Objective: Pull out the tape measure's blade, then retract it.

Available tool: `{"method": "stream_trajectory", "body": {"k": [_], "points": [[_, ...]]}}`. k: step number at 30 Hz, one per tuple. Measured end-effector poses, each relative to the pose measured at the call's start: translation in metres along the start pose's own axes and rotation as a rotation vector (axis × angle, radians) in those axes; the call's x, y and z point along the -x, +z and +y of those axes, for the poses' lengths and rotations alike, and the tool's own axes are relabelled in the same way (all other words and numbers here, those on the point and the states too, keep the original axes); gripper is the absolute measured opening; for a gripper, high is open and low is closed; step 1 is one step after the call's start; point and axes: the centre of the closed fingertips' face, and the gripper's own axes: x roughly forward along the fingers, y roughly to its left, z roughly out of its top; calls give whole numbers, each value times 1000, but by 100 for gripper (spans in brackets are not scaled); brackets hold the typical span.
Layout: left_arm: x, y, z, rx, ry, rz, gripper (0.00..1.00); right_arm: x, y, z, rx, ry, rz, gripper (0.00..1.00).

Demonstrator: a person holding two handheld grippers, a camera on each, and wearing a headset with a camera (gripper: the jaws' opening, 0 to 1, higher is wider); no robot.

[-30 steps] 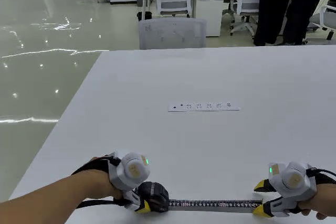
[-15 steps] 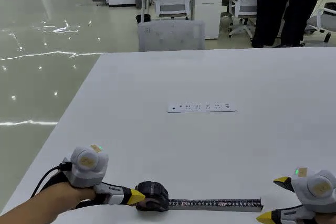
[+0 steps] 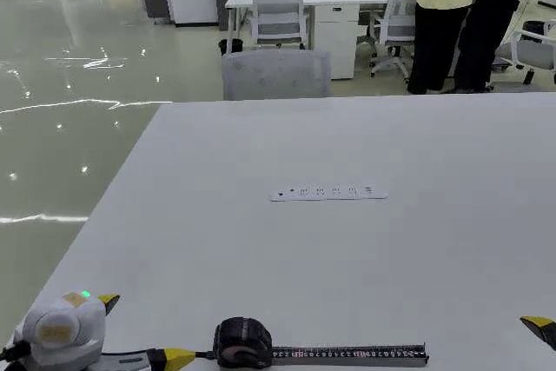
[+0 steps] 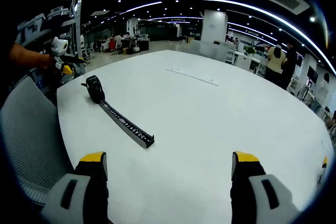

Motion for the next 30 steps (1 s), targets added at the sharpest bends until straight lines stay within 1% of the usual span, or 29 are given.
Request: {"method": "stream_trajectory", "body": {"k": [1,2,4,5,7,9,12,14,15,17,19,22,26,28,30], "points": [[2,-2,0,0,9,-3,100,3,1,1,-6,-4,-16,100],[5,-5,0,-3,15,-6,100,8,1,4,-22,3,-32,100],[9,-8,-3,3,14,-8,100,11,-4,7,-9,-3,-24,100],[11,-9,-2,2,22,-15,100,14,-8,8,6,-11,-16,100],[17,-9,-1,7,31,-28,100,20,-11,7,28,-28,-26,100],[22,-10,1,10,46,-44,100,25,-15,7,26,-37,-24,100],[27,-18,0,18,47,-38,100,31,-15,8,34,-41,-37,100],[30,-22,0,18,49,-38,100,33,-15,8,44,-45,-39,100],[31,-26,2,25,49,-35,100,34,-16,8,47,-47,-35,100],[33,-32,4,28,52,-26,100,35,-18,11,47,-39,-32,100],[35,-34,4,22,57,-22,100,36,-20,13,40,-34,-30,100],[37,-37,5,27,67,-19,100,35,-26,15,2,-34,-37,100],[39,-38,5,27,76,-16,100,34,-33,21,1,-27,-34,100],[40,-38,3,33,74,-16,100,34,-33,22,0,-26,-32,100],[39,-38,2,27,71,-16,100,35,-32,23,2,-24,-32,100]]}}
